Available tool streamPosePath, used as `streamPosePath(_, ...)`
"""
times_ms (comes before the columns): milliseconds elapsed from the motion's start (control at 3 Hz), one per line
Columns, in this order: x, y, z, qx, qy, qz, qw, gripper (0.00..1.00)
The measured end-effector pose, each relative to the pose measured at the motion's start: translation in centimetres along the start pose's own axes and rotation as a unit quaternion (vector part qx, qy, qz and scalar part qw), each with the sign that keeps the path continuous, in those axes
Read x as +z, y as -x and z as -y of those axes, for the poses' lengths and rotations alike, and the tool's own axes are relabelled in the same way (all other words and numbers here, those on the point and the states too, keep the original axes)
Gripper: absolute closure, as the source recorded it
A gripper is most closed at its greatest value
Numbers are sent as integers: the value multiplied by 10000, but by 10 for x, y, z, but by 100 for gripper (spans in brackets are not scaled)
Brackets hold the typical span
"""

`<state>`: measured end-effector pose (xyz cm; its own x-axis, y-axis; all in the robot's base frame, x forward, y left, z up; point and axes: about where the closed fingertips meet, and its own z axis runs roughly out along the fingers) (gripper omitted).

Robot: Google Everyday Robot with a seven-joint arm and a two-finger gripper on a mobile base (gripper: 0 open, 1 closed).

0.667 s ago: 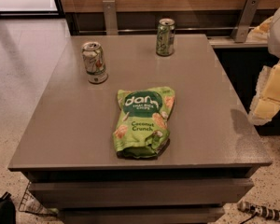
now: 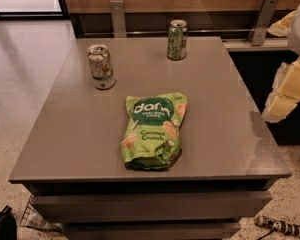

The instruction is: Pick green can

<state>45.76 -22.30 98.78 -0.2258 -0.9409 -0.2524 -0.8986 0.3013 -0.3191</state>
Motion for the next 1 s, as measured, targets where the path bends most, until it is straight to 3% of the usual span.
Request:
streamPosePath(333,23,-8,63,307,-646,947,9929,0)
streamPosePath(667,31,3,108,379,-1205,1965,9723,0)
streamPosePath(1000,44,29,167,627,-1796,3426,9200,0)
